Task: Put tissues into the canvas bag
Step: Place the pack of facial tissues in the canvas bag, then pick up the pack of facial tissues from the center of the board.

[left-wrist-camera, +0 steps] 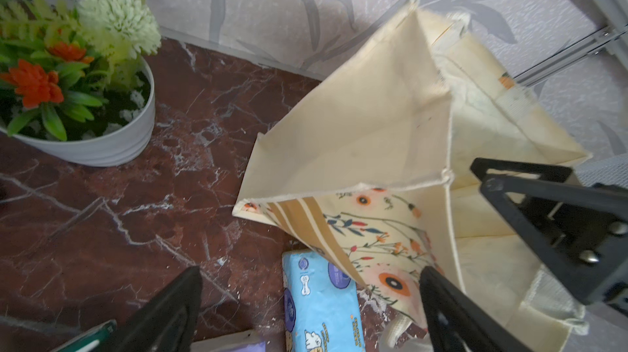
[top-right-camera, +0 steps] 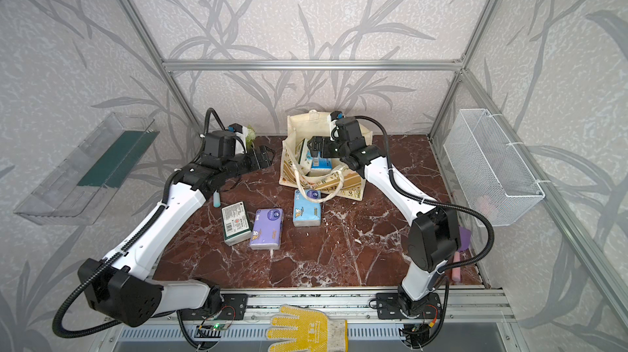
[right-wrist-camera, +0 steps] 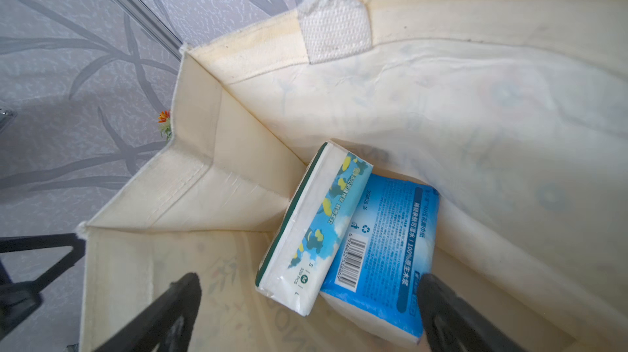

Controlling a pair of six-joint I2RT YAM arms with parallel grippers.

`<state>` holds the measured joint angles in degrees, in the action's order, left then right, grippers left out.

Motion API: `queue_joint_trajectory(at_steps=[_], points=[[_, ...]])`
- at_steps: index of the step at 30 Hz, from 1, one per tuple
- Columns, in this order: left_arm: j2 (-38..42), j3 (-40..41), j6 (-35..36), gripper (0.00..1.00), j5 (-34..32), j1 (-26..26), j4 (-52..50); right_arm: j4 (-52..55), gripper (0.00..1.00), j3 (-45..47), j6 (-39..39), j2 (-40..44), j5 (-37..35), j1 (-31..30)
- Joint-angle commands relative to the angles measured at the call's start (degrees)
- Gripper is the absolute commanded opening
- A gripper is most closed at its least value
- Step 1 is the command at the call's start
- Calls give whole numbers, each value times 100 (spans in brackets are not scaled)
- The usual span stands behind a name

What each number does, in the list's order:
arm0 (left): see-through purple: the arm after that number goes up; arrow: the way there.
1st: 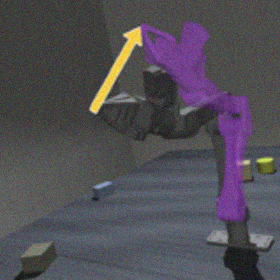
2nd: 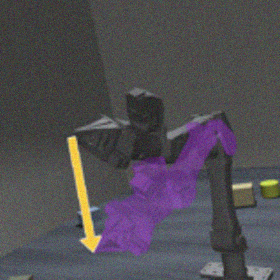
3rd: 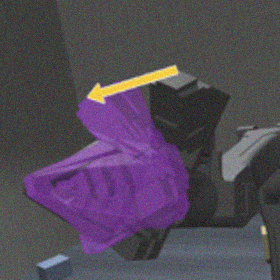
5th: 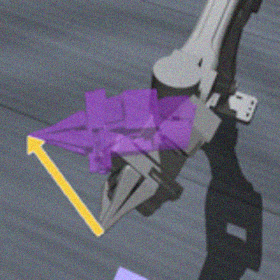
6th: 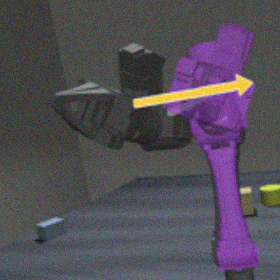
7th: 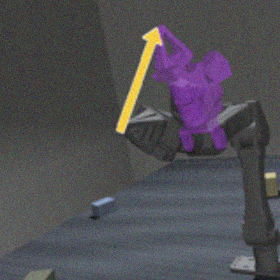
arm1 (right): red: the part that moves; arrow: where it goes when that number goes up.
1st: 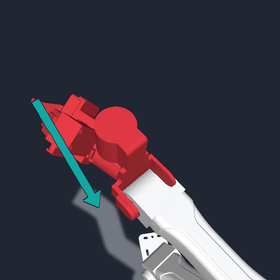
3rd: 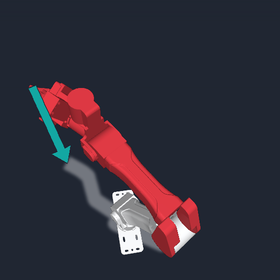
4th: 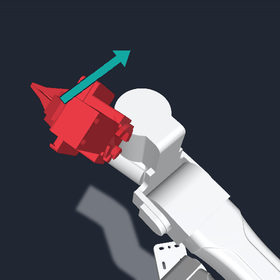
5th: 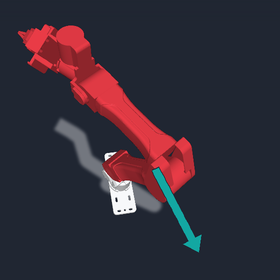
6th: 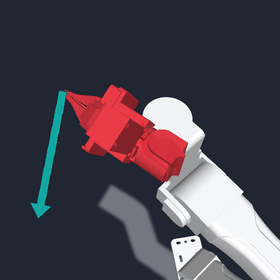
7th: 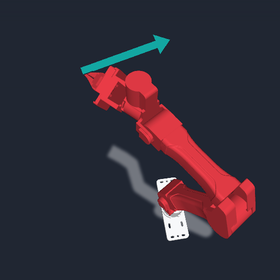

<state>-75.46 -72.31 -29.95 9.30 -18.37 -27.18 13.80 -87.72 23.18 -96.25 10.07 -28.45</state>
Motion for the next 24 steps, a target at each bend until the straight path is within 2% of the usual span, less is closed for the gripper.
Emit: queue_joint_trajectory(at_steps=[1, 7, 15, 24], points=[[128, 338, -284, 97, -138, -283, 128, -550, 99, 376, -288, 644, -295, 24], [89, 828, -577, 95, -349, -903, 277, -807, 99, 1191, -573, 1637, -774, 62], [116, 1598, -1178, 93, -452, -1289, 782, -732, 100, 2154, -709, 2787, -1016, 132], [-33, 2084, -1531, 89, -509, -1509, 1240, -572, 90, 3836, 162, 3902, -1383, 183]])
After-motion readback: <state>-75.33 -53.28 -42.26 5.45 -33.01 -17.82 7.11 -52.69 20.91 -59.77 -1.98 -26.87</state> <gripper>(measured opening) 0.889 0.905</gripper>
